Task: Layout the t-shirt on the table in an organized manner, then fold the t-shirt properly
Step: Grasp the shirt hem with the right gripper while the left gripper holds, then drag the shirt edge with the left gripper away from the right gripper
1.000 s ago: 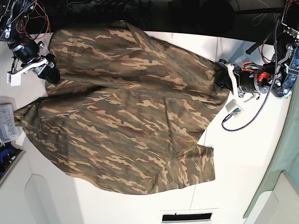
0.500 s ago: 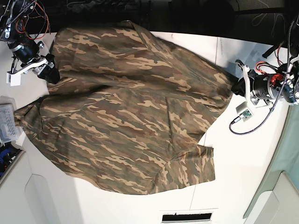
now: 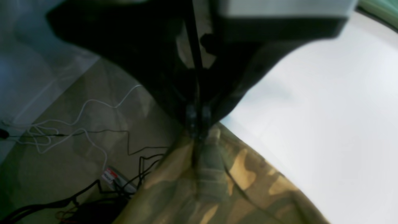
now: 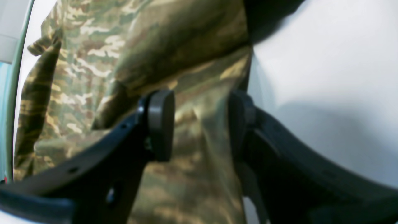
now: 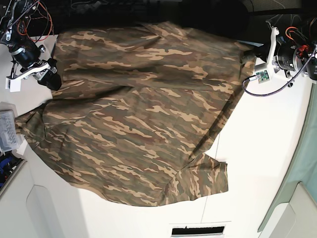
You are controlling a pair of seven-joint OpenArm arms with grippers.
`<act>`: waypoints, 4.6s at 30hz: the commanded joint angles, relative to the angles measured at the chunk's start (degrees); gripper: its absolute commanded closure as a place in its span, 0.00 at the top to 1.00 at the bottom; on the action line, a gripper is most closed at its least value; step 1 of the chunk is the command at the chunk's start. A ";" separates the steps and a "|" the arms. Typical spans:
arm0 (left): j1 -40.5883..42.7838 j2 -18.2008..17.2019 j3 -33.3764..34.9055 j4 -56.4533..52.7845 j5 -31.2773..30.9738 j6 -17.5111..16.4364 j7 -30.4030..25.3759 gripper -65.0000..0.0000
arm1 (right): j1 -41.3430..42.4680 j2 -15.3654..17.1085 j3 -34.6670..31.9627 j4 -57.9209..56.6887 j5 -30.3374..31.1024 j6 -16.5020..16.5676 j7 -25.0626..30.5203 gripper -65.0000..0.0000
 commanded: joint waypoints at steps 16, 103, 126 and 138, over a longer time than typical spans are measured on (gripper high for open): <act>-4.52 -1.25 -4.59 1.62 1.03 6.99 -3.54 0.42 | 0.63 0.79 -1.36 1.18 2.03 0.13 5.33 0.42; -50.56 25.00 5.75 -42.03 11.26 30.03 -7.39 0.47 | 7.10 3.28 -29.62 -0.28 -29.68 -20.00 8.35 0.15; -51.17 32.52 5.73 -55.19 18.25 40.13 -18.82 0.47 | 7.08 3.30 -29.62 -0.28 -29.31 -20.00 6.56 0.30; -52.43 28.72 5.73 -55.98 19.78 41.13 -23.28 0.00 | 7.10 3.32 -29.62 -0.28 -29.33 -20.00 6.60 0.30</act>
